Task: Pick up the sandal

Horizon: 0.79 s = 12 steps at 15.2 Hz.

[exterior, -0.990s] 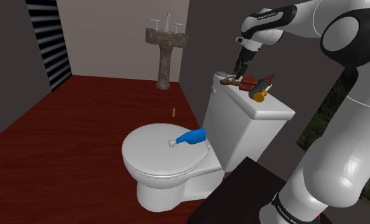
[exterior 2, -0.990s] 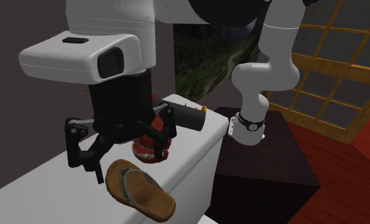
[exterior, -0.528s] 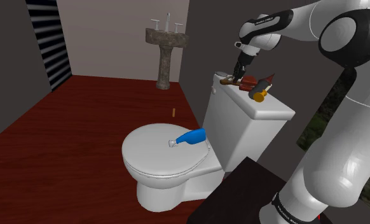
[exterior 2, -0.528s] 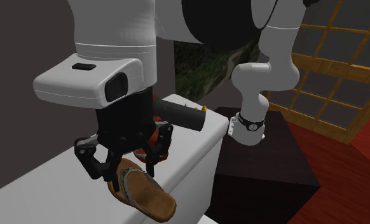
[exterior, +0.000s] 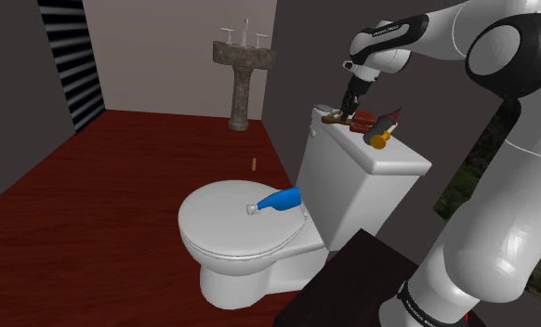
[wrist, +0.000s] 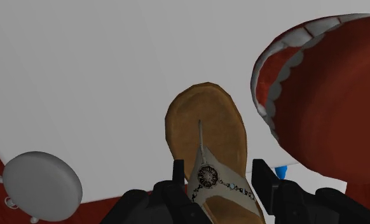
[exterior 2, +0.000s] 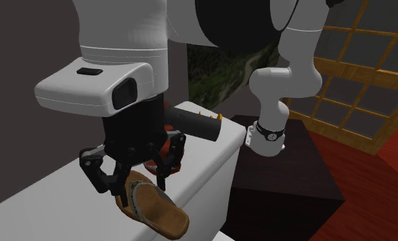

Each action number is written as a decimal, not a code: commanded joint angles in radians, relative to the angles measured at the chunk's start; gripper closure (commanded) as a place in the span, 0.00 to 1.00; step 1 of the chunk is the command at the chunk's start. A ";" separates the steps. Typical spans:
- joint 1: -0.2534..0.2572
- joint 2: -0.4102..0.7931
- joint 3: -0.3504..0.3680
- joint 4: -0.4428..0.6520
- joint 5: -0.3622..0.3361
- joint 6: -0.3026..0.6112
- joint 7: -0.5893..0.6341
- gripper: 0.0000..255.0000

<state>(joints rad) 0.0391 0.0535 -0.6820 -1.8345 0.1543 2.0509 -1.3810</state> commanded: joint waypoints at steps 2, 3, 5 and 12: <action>-0.001 -0.002 -0.001 0.023 -0.004 -0.026 0.004 1.00; -0.001 -0.003 -0.001 0.035 -0.006 -0.039 0.006 1.00; -0.001 -0.005 -0.001 0.060 -0.009 -0.066 0.010 1.00; -0.004 -0.003 -0.004 0.156 -0.011 -0.160 0.019 1.00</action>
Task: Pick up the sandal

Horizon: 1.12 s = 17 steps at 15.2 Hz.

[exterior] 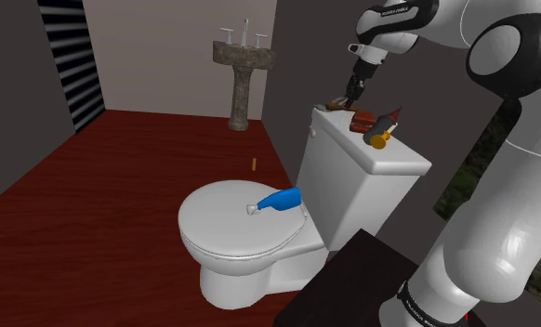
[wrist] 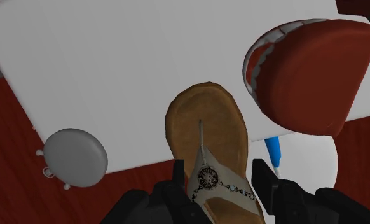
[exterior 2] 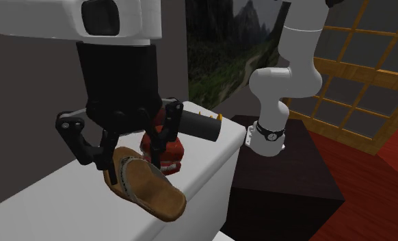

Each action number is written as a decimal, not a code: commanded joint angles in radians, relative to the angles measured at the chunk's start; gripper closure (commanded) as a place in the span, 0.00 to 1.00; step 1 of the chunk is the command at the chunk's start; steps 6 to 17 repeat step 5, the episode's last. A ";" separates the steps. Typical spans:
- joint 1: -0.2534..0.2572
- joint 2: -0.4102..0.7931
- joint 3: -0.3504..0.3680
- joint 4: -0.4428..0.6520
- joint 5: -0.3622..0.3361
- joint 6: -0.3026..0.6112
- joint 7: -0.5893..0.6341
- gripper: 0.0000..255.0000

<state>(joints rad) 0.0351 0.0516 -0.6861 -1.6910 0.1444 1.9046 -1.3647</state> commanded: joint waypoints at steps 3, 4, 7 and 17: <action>-0.002 0.005 -0.001 0.059 0.001 -0.055 0.005 1.00; -0.002 0.005 -0.001 0.061 0.001 -0.057 0.005 1.00; -0.002 0.005 -0.001 0.061 0.001 -0.057 0.005 1.00; -0.002 0.005 -0.001 0.061 0.001 -0.057 0.005 1.00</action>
